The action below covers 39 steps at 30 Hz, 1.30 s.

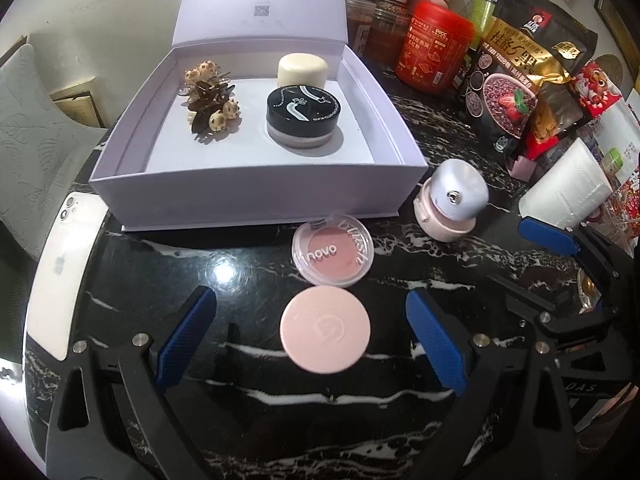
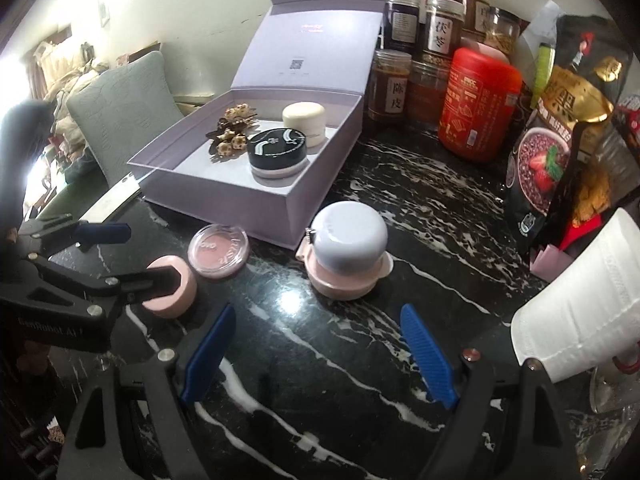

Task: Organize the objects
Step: 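Move the left tool toward the pink novo blush compact, then close the left tool on the blush compact while the right tool reaches the white dome item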

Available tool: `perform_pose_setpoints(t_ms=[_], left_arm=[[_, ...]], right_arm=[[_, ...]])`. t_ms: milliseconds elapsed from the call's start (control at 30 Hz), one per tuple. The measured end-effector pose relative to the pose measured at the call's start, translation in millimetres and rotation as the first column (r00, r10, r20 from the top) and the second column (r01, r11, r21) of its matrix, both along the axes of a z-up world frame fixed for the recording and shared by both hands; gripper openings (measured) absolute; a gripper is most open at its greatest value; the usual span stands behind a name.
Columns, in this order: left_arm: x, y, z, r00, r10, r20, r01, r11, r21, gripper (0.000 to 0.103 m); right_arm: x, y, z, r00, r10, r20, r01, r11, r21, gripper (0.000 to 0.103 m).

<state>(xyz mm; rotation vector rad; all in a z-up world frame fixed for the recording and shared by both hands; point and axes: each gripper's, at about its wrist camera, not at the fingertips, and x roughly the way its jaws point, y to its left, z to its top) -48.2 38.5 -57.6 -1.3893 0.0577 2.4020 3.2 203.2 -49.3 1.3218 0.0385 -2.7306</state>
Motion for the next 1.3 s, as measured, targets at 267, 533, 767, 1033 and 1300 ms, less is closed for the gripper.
perform_pose_setpoints(t_ms=[267, 533, 767, 1033, 1300], left_arm=[[-11, 11, -15, 1.0, -0.018, 0.024, 0.018, 1.0, -0.007, 0.096], [-21, 18, -22, 0.999, -0.019, 0.034, 0.018, 1.0, 0.003, 0.096], [-23, 25, -25, 0.999, -0.045, 0.004, 0.045, 0.999, -0.006, 0.094], [-18, 37, -25, 0.994, -0.099, -0.051, 0.094, 0.992, -0.085, 0.078], [-21, 36, -23, 0.992, -0.095, -0.087, 0.088, 0.992, -0.087, 0.058]], right_arm=[[-16, 6, -12, 1.0, -0.009, 0.025, 0.01, 1.0, -0.001, 0.085], [-25, 15, -17, 1.0, 0.005, 0.023, -0.004, 0.999, -0.034, 0.085], [-29, 21, -18, 1.0, 0.007, -0.005, -0.008, 0.998, -0.061, 0.085], [-32, 21, -20, 1.0, -0.001, -0.017, 0.0, 0.999, -0.052, 0.085], [-36, 23, -18, 0.999, -0.01, -0.044, 0.007, 0.998, -0.069, 0.085]])
